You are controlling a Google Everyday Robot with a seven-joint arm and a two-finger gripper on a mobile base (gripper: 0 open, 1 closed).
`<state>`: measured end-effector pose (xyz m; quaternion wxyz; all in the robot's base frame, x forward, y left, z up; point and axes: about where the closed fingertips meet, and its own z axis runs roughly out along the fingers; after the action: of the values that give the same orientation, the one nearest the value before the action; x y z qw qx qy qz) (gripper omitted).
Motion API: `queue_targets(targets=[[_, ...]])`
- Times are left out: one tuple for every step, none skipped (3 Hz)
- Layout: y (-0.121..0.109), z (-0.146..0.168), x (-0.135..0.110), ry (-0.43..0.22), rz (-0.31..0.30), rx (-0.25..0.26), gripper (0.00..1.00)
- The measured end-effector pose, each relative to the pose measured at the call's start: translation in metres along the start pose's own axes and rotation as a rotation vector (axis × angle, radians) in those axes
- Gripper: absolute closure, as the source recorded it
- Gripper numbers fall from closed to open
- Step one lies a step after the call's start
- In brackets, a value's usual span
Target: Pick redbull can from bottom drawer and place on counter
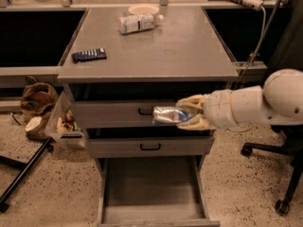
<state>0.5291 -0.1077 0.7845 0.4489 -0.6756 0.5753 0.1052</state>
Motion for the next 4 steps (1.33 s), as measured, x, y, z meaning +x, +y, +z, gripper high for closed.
queue_targets(targets=[[-0.049,-0.021,-0.07,0.0,-0.156,0.031,1.0],[-0.102,0.004,-0.136,-0.029,-0.289,0.058,1.0],[-0.106,0.019,-0.157,-0.057,-0.321,0.045,1.0],[-0.105,0.017,-0.155,-0.054,-0.317,0.046,1.0]])
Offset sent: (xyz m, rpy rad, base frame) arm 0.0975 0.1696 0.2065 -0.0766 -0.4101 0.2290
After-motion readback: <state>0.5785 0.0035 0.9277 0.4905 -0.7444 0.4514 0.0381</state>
